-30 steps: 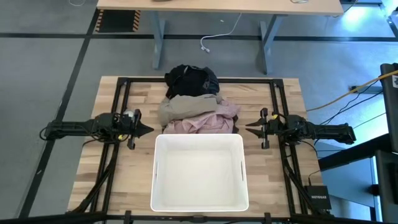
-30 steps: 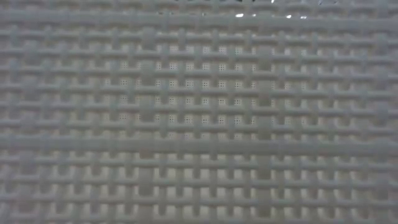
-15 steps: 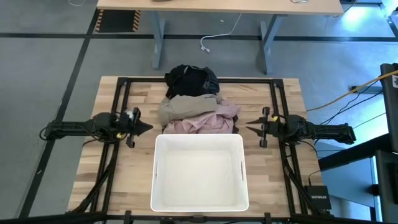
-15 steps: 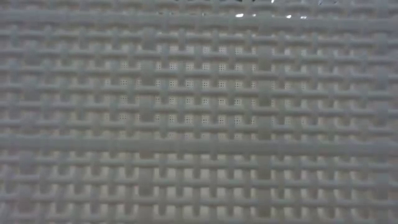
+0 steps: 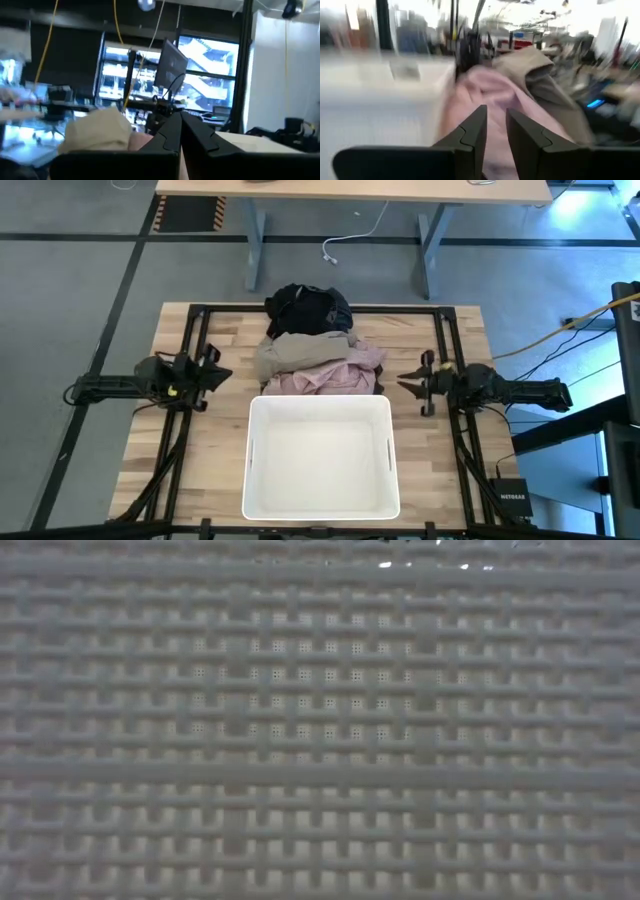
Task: Sort clothes
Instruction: Put the brown shorts into the white bin
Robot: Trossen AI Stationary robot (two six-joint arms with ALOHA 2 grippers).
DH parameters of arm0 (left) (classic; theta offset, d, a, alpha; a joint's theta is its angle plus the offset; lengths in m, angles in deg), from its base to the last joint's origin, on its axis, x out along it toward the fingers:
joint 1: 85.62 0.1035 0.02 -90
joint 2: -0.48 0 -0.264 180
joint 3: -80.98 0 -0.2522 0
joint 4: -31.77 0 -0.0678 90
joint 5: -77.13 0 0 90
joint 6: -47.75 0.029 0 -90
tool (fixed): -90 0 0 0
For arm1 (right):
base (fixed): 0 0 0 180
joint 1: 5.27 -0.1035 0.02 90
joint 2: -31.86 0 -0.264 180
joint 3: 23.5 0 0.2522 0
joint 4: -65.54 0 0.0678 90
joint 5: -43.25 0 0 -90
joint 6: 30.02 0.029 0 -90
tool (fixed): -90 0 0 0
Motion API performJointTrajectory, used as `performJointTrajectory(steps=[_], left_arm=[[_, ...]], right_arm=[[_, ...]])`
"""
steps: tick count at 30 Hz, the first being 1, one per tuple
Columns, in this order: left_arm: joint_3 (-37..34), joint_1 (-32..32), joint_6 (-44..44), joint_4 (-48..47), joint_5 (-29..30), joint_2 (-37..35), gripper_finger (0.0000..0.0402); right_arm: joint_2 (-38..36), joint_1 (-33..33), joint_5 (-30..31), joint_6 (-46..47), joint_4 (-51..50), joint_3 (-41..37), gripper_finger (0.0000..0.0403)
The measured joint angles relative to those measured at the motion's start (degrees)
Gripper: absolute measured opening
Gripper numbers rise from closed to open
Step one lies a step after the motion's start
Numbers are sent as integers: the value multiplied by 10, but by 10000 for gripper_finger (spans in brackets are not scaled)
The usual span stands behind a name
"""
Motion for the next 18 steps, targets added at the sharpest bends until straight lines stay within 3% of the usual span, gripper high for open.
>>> performJointTrajectory(steps=[3, 6, 13, 18], left_arm=[[7, 0, 35, -1, 32, 0, 0], [18, 0, 80, -22, 72, 0, 0], [54, 12, 134, -74, 159, 1, 0], [74, 34, 161, -72, 189, 1, 0]], right_arm=[[0, 0, 6, 161, 67, 0, 89], [0, 0, 6, 227, 149, 0, 89], [0, 0, 125, 144, 310, 4, 89], [62, 0, 194, 60, 196, 85, 89]])
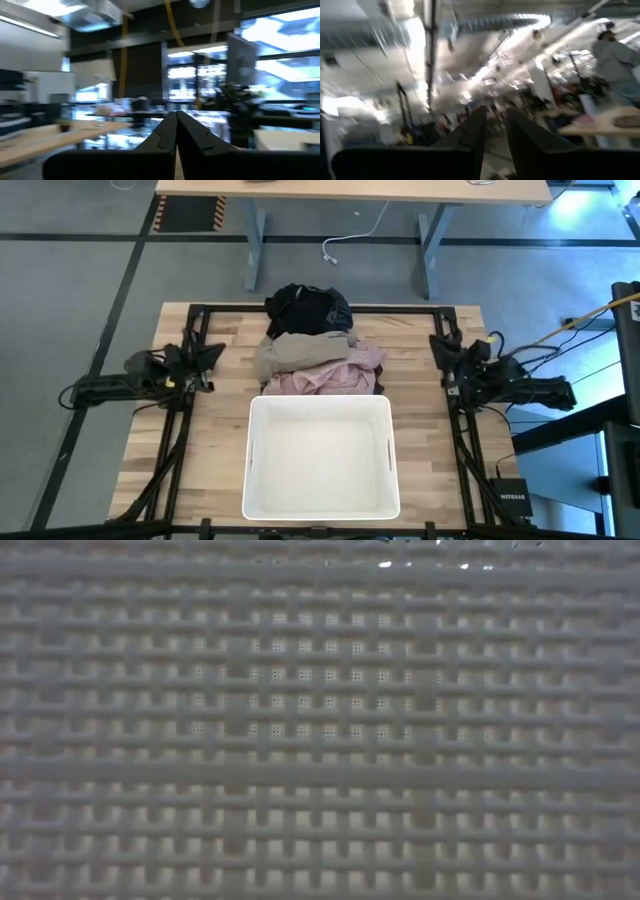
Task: Sort clothes
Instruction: Put the brown shorts into the white bin
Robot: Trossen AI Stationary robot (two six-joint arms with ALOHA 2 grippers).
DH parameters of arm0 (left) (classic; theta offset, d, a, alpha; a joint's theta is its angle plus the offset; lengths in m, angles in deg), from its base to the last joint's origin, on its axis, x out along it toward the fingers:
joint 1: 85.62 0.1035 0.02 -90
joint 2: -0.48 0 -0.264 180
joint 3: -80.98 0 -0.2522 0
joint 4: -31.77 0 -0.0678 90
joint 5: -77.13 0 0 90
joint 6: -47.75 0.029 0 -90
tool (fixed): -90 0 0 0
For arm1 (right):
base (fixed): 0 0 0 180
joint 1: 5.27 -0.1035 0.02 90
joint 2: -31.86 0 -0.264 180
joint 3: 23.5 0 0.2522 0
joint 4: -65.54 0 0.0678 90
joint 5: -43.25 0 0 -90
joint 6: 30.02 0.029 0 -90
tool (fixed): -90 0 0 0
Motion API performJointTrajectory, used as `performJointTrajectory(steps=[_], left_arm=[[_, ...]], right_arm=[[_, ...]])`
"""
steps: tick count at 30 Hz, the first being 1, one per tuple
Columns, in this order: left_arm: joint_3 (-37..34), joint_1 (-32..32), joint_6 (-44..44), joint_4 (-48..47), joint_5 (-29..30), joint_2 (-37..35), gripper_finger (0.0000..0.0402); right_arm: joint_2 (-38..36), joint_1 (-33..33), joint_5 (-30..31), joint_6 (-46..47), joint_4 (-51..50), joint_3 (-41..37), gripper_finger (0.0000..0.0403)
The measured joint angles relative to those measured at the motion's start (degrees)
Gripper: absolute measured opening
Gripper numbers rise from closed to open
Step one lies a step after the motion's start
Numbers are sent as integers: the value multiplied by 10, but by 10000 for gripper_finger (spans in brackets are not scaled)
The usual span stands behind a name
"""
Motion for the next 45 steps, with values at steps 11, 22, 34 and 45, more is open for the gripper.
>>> performJointTrajectory(steps=[11, 22, 34, 45], left_arm=[[38, 50, -19, 46, 23, 64, 0], [80, 48, -78, 22, -70, 93, 0], [80, 48, -99, -23, -72, 93, 0], [73, 48, -120, -25, -70, 113, 0]], right_arm=[[377, 18, 5, -73, -385, 333, 116], [611, 123, -236, -27, -599, 559, 209], [727, 184, -434, -46, -498, 559, 214], [816, 181, -435, -66, -361, 560, 214]])
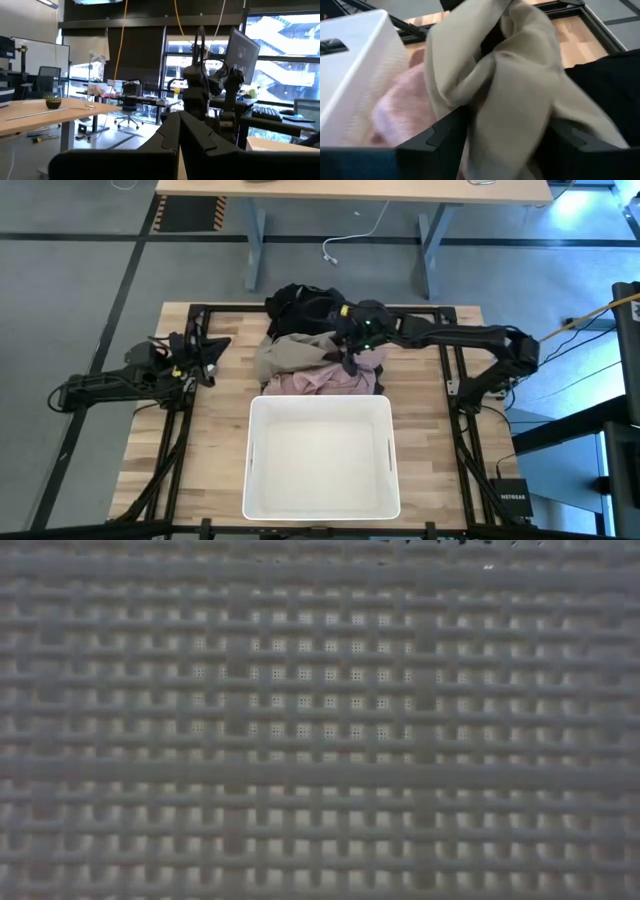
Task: Sort clothes
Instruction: Put the brown shorts into the white bin
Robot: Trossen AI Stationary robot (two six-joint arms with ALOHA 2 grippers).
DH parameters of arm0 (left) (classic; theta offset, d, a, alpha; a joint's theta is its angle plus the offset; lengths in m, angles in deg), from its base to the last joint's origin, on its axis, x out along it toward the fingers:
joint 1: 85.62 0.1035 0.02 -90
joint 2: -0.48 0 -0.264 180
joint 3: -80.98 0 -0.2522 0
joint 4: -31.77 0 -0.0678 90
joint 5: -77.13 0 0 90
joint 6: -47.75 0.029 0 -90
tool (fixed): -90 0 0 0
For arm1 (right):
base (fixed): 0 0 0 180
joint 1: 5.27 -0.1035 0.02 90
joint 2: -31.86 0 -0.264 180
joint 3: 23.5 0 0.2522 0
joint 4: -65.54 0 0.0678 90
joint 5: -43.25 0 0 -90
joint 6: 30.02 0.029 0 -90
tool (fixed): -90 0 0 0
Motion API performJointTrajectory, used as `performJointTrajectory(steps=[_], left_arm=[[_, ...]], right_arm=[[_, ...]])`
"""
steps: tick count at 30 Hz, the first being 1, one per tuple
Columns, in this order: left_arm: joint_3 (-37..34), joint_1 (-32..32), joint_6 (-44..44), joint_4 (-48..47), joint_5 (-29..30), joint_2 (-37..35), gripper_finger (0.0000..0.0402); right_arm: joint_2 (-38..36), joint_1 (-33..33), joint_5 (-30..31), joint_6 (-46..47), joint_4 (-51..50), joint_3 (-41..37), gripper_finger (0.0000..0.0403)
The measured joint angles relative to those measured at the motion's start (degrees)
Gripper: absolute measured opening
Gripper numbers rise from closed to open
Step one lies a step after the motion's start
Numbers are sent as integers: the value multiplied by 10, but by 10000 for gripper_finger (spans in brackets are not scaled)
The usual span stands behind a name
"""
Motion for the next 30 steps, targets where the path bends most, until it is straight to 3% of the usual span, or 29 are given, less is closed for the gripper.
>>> performJointTrajectory(steps=[3, 8, 13, 17, 22, 30], left_arm=[[0, 1, -4, 10, 9, 12, 0], [0, -1, -89, 7, 31, 37, 0], [0, -10, -100, -63, 34, 58, 0], [0, -10, -105, -60, 43, 68, 0], [0, -10, -87, -62, 45, 70, 0], [0, -10, -78, -60, 56, 69, 0]], right_arm=[[15, -6, -5, -18, 17, 0, 214], [12, -6, -63, -42, 25, 0, 214], [22, -7, -32, -43, 3, 0, 206], [31, -7, -14, -55, -6, -1, 151], [26, -7, 22, -68, -9, 27, 23], [15, -16, 51, -79, -142, 212, 9]])
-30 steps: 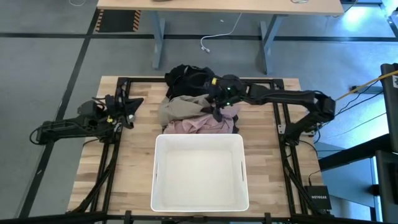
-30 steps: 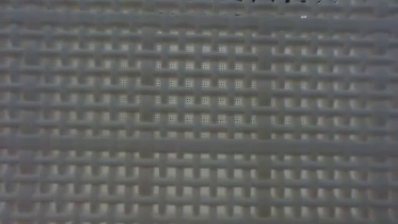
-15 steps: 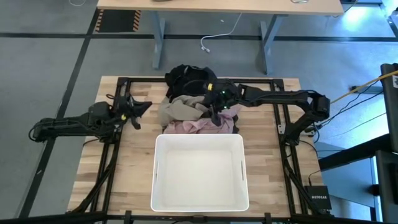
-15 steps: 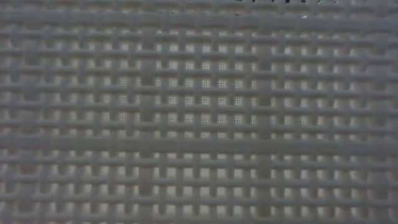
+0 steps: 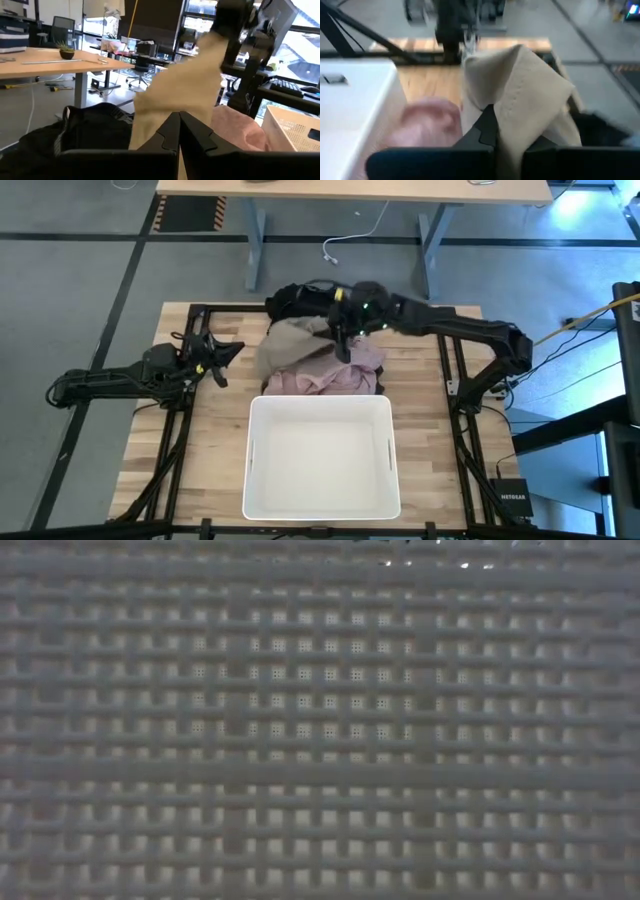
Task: Sort clothes
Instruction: Put the brown shorts into the white bin
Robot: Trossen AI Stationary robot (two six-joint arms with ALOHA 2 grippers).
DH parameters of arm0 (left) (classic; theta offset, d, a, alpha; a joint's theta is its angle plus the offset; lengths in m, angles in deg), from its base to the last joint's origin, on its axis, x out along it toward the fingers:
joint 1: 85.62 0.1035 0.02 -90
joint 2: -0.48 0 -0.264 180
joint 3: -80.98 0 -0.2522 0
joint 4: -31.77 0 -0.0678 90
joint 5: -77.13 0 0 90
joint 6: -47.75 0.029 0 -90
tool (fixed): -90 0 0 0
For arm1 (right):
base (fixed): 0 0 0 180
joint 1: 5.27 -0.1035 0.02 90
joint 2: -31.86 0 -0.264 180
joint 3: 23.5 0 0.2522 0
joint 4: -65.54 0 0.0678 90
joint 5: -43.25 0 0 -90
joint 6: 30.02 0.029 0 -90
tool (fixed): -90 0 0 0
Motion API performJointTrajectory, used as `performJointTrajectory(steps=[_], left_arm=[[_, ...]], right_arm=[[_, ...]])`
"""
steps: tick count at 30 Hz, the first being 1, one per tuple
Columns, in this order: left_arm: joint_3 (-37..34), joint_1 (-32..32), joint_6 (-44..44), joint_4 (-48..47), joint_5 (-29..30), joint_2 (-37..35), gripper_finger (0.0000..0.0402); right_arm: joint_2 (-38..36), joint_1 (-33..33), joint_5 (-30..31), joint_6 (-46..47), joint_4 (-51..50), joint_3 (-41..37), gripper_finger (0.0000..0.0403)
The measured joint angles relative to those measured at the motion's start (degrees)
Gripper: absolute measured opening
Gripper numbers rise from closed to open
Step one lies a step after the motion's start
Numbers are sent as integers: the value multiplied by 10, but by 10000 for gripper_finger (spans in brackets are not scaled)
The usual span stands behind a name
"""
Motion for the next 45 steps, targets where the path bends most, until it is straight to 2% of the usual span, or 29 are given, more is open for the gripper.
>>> performJointTrajectory(steps=[5, 9, 21, 29, 36, 42, 45], left_arm=[[0, 0, 38, 13, 16, 0, 0], [0, 0, 50, 24, 40, 0, 0], [0, 0, 39, 19, 41, 1, 0], [0, 0, 50, 13, 45, 0, 0], [0, 0, 53, 6, 61, 1, 0], [0, 0, 55, 6, 61, 1, 0], [0, 0, 51, 6, 61, 1, 0]], right_arm=[[-2, -18, 15, -9, -74, 135, 12], [-2, -34, 16, -18, -92, 226, 7], [-2, -81, 35, -45, -77, 405, 7], [-2, -101, 28, -42, -38, 481, 7], [-3, -165, -30, -10, 30, 489, 10], [13, -238, -34, -7, -7, 490, 8], [25, -270, 7, -21, -59, 489, 11]])
